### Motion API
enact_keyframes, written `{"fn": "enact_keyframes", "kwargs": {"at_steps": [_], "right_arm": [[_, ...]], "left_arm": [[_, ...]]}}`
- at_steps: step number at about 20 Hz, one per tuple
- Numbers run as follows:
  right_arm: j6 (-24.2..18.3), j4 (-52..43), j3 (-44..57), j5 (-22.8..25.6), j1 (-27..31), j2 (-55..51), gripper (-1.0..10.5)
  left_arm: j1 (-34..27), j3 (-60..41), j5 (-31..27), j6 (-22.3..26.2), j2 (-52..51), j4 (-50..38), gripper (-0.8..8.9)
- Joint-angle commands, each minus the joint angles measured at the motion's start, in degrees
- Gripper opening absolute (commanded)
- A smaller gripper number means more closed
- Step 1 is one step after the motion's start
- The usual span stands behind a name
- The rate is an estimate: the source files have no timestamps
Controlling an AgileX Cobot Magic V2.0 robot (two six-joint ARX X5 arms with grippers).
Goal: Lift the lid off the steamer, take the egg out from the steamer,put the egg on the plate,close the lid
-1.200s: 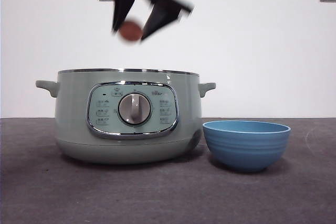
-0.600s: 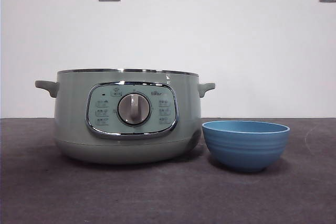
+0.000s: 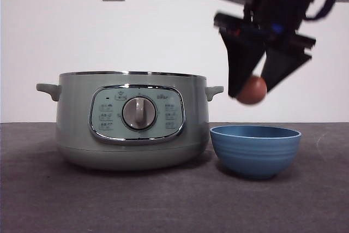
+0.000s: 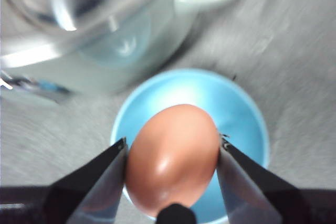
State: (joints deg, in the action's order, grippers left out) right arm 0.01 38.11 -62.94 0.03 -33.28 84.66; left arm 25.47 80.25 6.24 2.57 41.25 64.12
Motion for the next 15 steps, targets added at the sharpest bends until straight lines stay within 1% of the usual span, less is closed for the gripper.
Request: {"fn": "enact_keyframes", "kwargs": {"at_steps": [1,5,8,11,15], "right_arm": [[0.1,-4.9,3.8,-0.1,0.6,0.1,-0.1],[-0.1,-10.6,8.1,-0.3,2.6,0.7,-0.1],[-0.8,-12.2,8.2,-2.0,4.4,3.0,-0.1],[-0.8,-13.9,8.2,-4.2,4.7,5.6,-0.1],[-1.0,-14.3,8.2,-4.6,4.7,8.5,-0.1]], "left_arm": [[0.1,0.9,0.3,0.7,-0.3,-3.3,-0.07],[0.1,0.9,0.3,0.7,-0.2,-3.2,-0.07],[0.1,0.9,0.3,0.7,-0.2,-3.2,-0.07],[0.0,0.9,0.3,0.7,-0.2,-3.2,-0.07],[0.1,0.9,0.3,0.7,-0.2,-3.3,-0.07]]}}
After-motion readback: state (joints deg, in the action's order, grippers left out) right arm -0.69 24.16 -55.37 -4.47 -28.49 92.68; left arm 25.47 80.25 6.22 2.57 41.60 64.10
